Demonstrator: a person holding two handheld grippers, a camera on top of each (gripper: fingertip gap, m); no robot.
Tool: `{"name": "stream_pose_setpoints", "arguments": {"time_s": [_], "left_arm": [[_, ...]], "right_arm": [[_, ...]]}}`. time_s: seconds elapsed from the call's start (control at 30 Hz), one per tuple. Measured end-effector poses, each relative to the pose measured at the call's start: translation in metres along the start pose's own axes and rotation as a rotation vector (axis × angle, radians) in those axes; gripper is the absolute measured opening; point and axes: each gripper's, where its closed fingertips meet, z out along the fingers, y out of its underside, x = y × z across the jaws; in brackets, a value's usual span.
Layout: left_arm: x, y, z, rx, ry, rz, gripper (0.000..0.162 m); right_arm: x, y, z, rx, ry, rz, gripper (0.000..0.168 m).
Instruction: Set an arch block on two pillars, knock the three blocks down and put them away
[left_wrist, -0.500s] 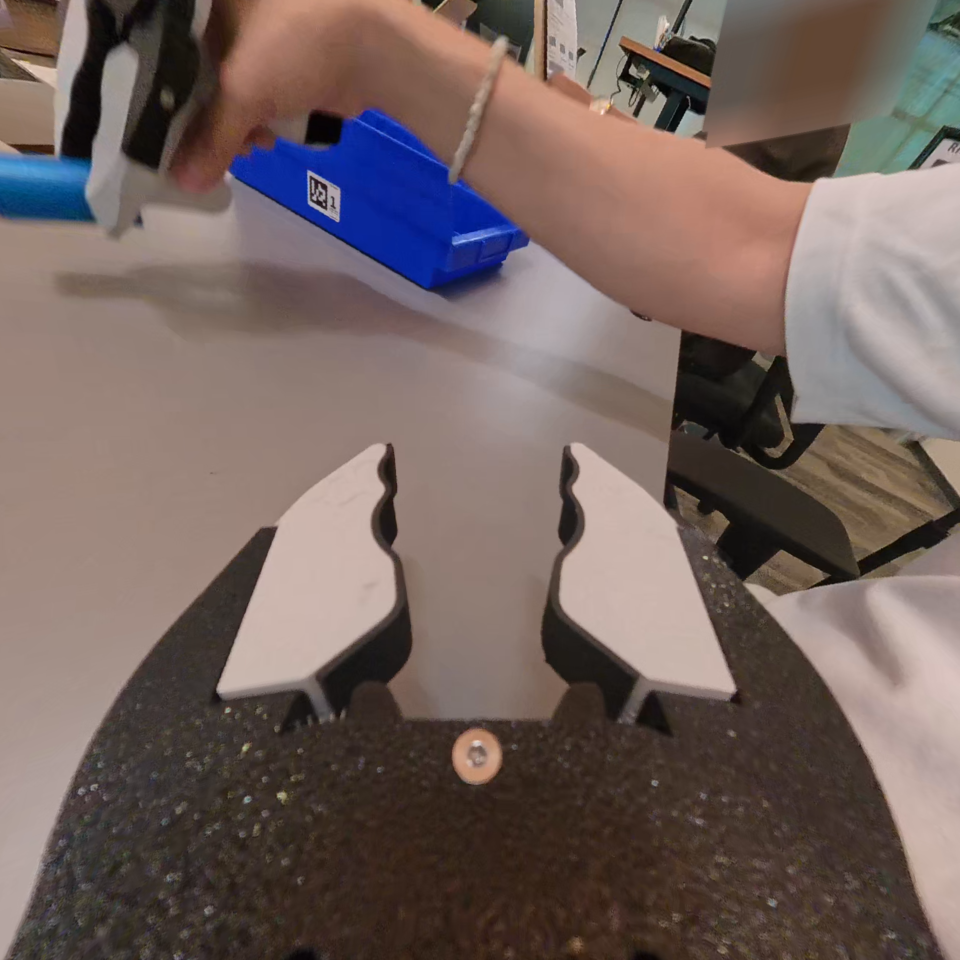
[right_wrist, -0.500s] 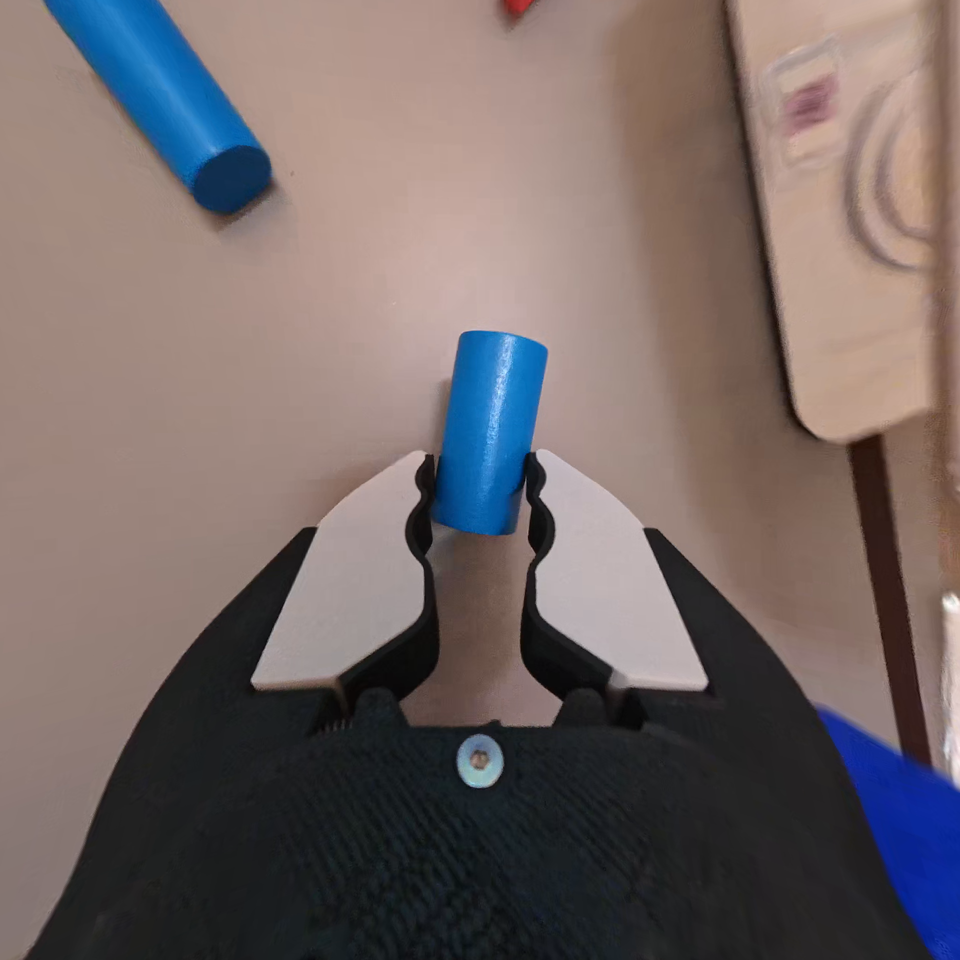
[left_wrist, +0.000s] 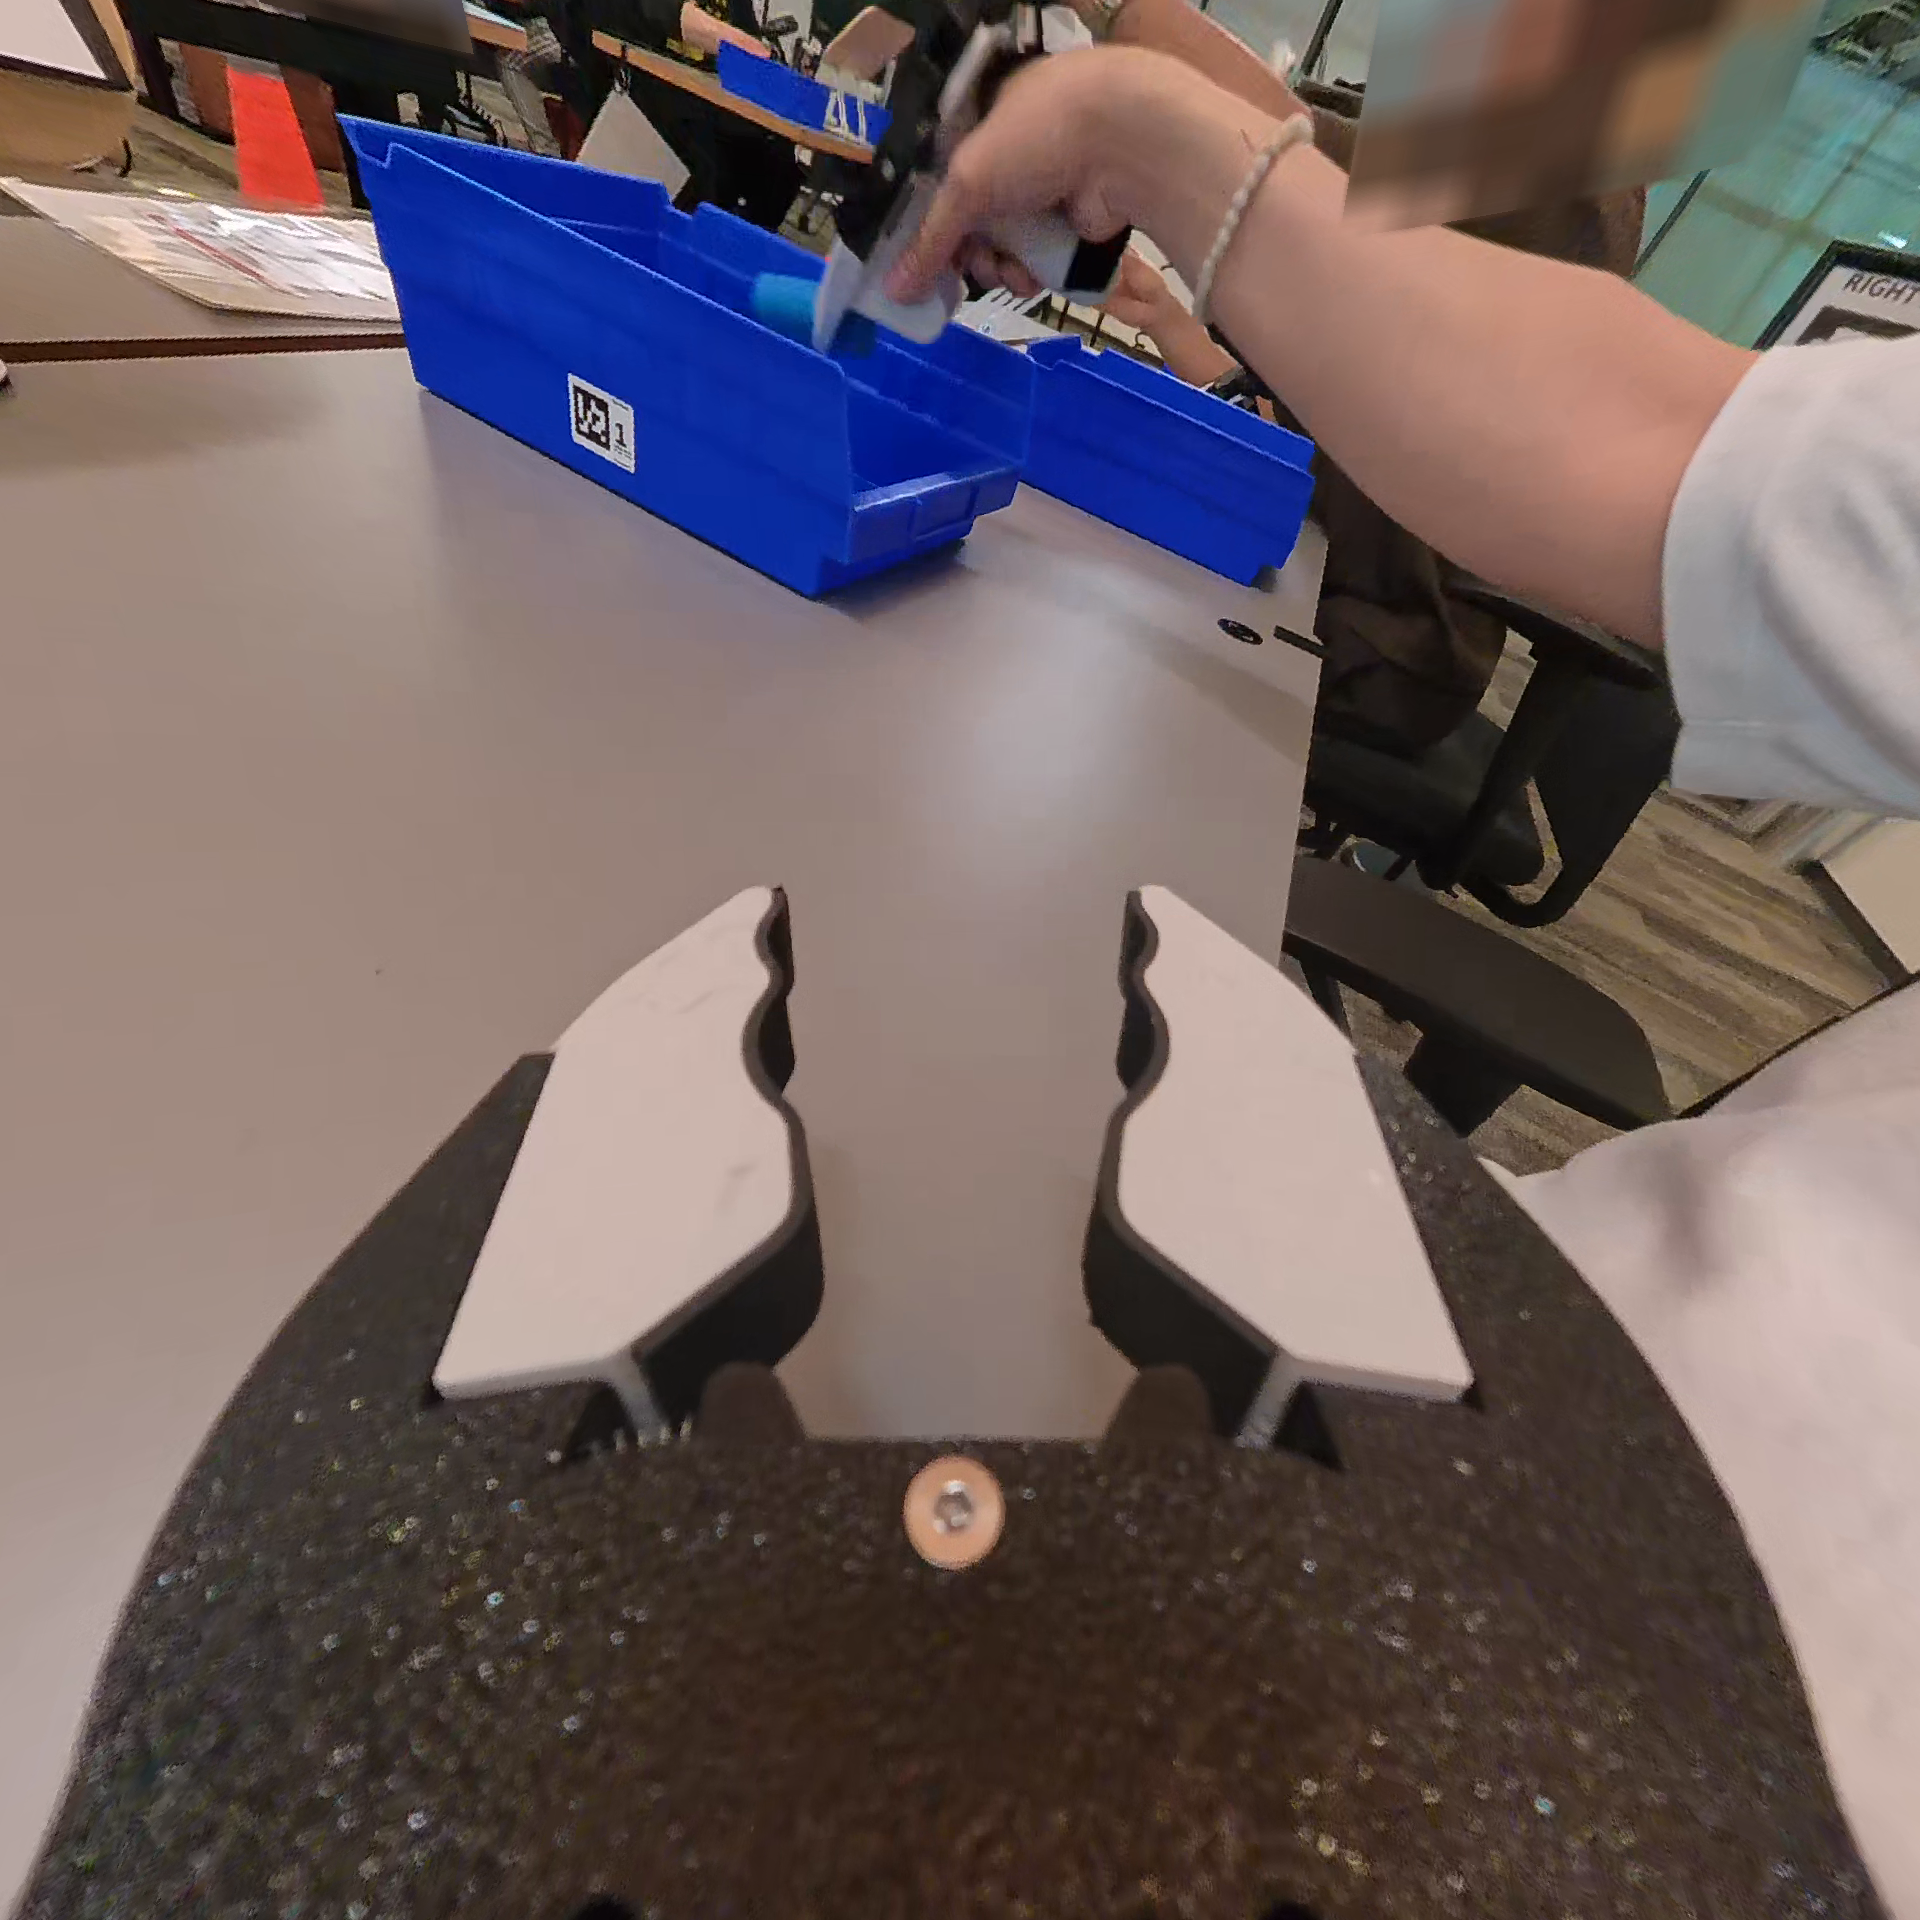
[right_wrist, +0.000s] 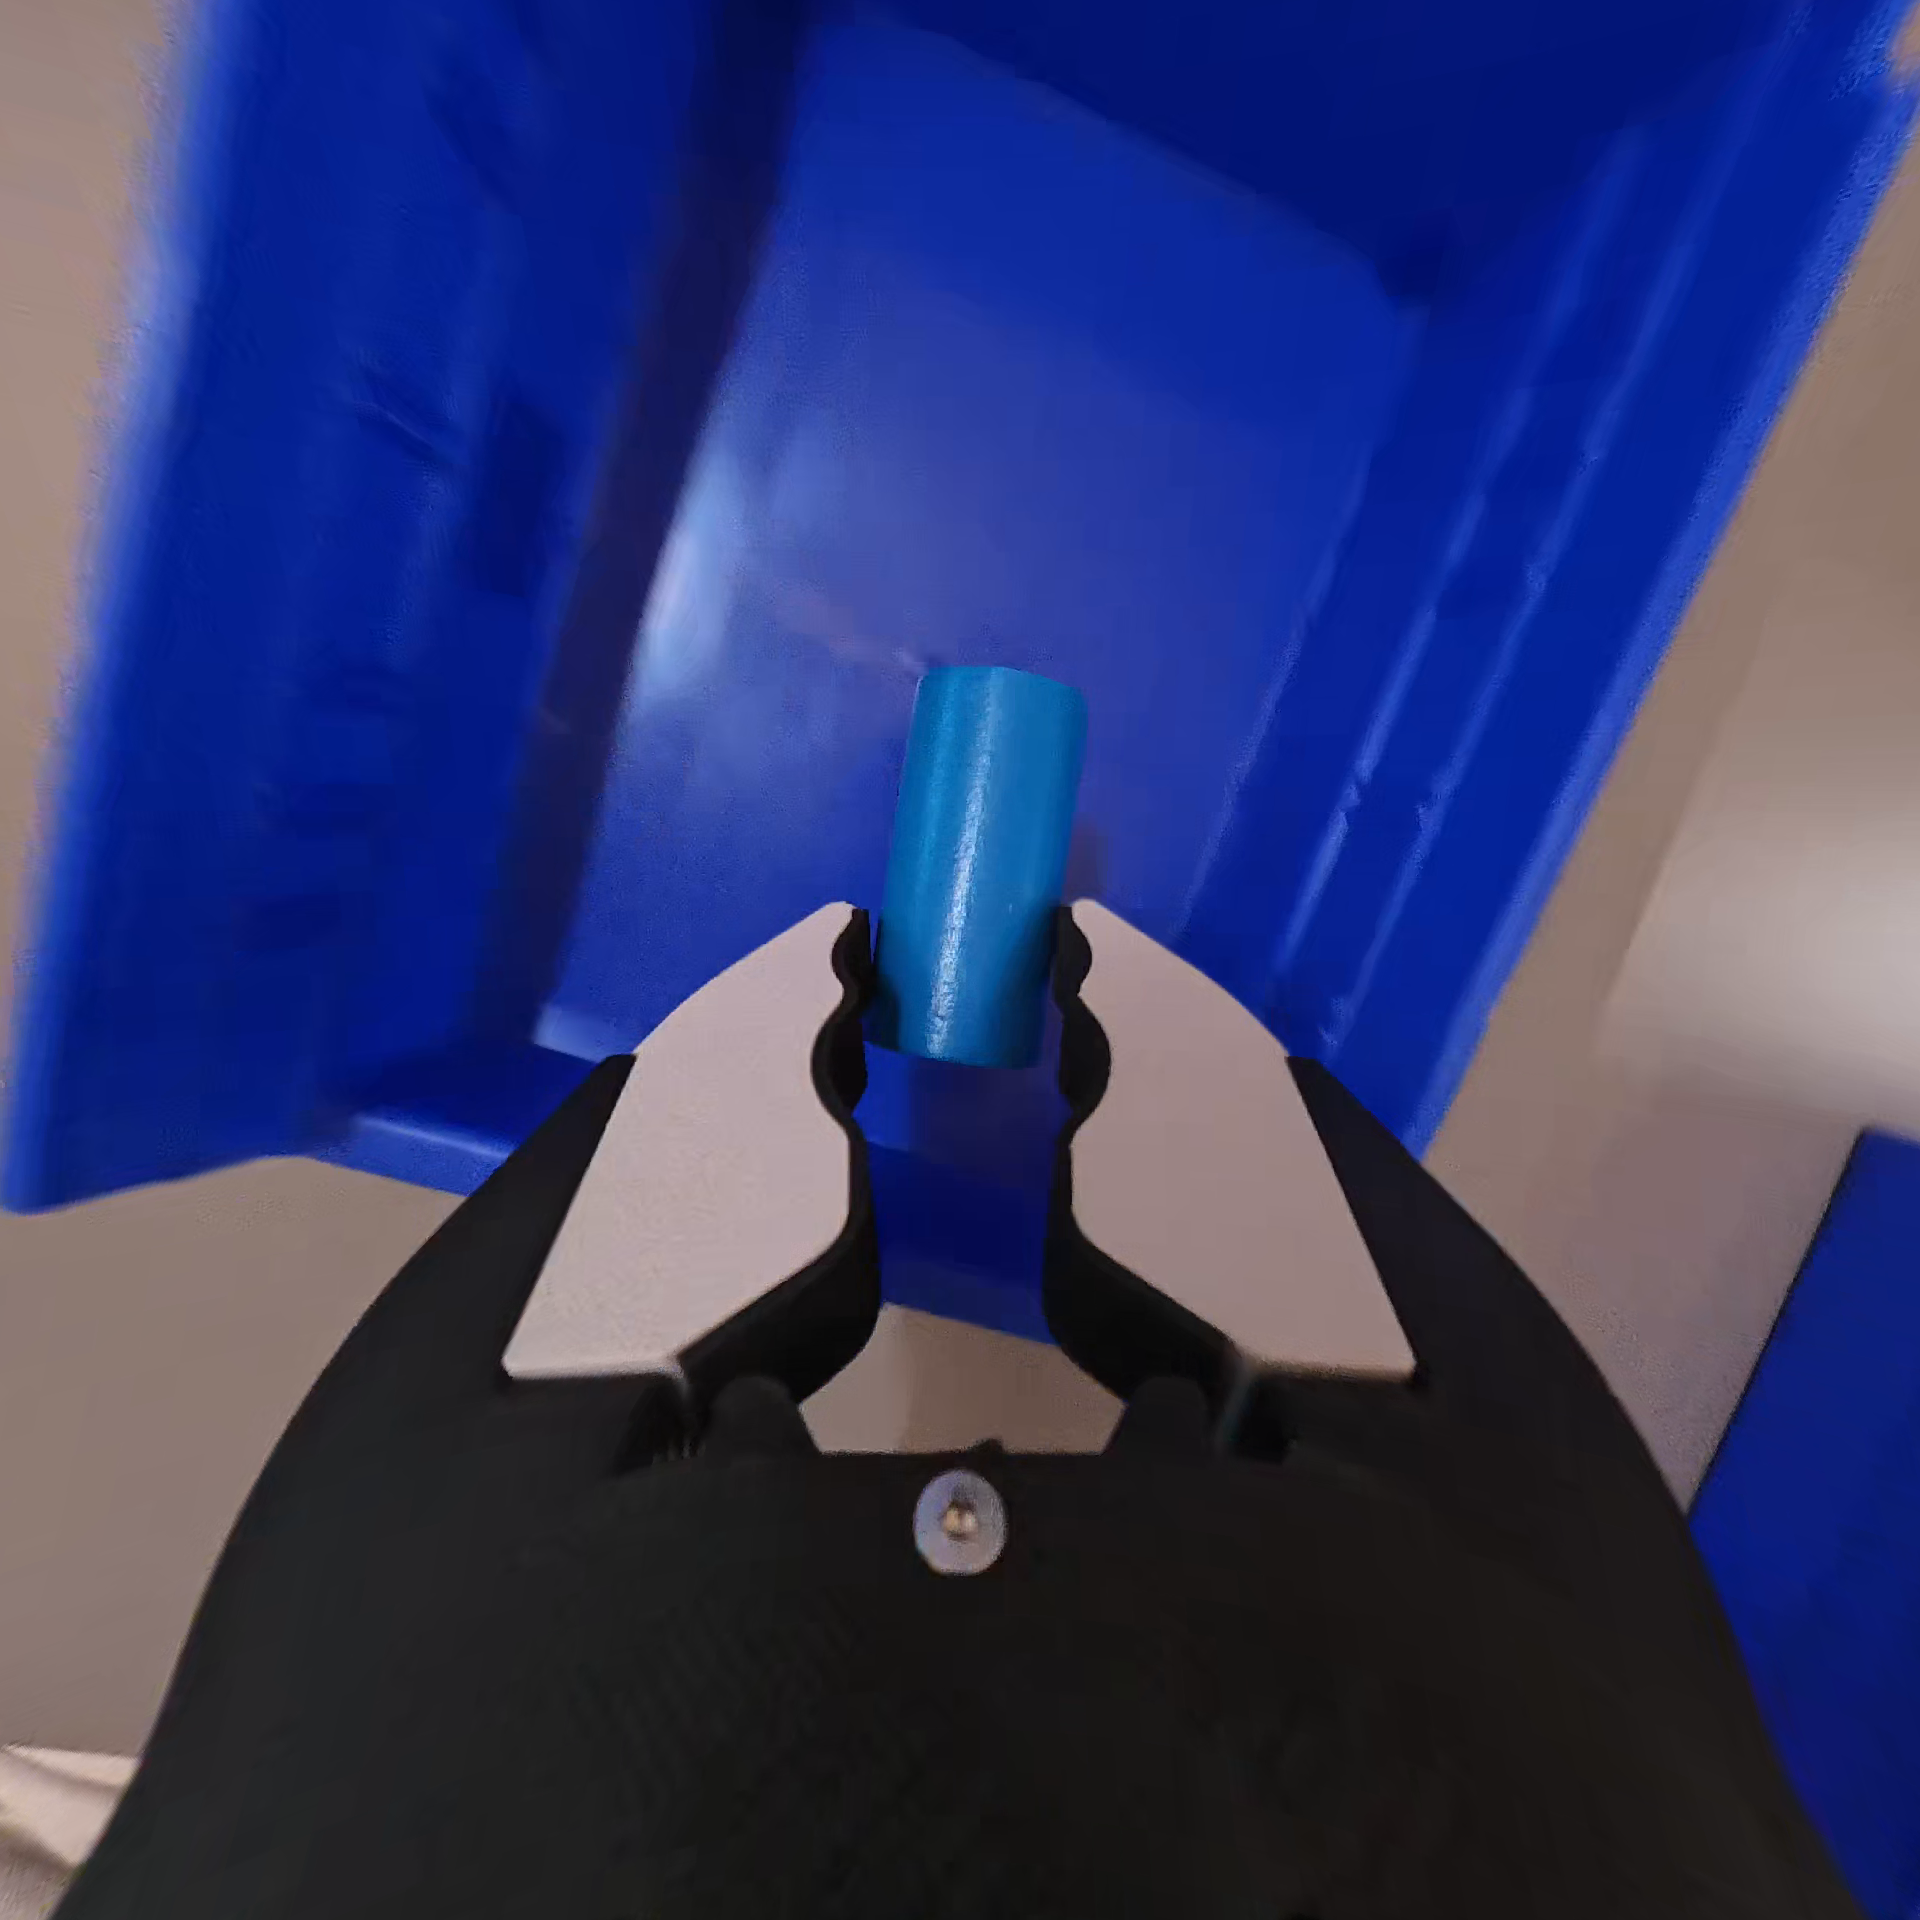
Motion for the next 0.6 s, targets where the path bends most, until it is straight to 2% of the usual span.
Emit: {"name": "stream_pose_setpoints", "arguments": {"time_s": [0.2,0.4,0.6], "left_arm": [[0.005,-0.005,0.003,0.0,0.02,-0.001,0.06],[0.002,-0.018,0.007,-0.008,0.008,0.027,0.06],[-0.002,-0.025,0.006,-0.016,-0.012,0.047,0.06]], "right_arm": [[0.014,0.053,0.02,-0.133,0.015,0.026,0.035],[0.014,0.065,0.038,-0.209,0.048,0.018,0.035],[0.012,0.062,0.035,-0.187,0.051,0.007,0.036]]}}
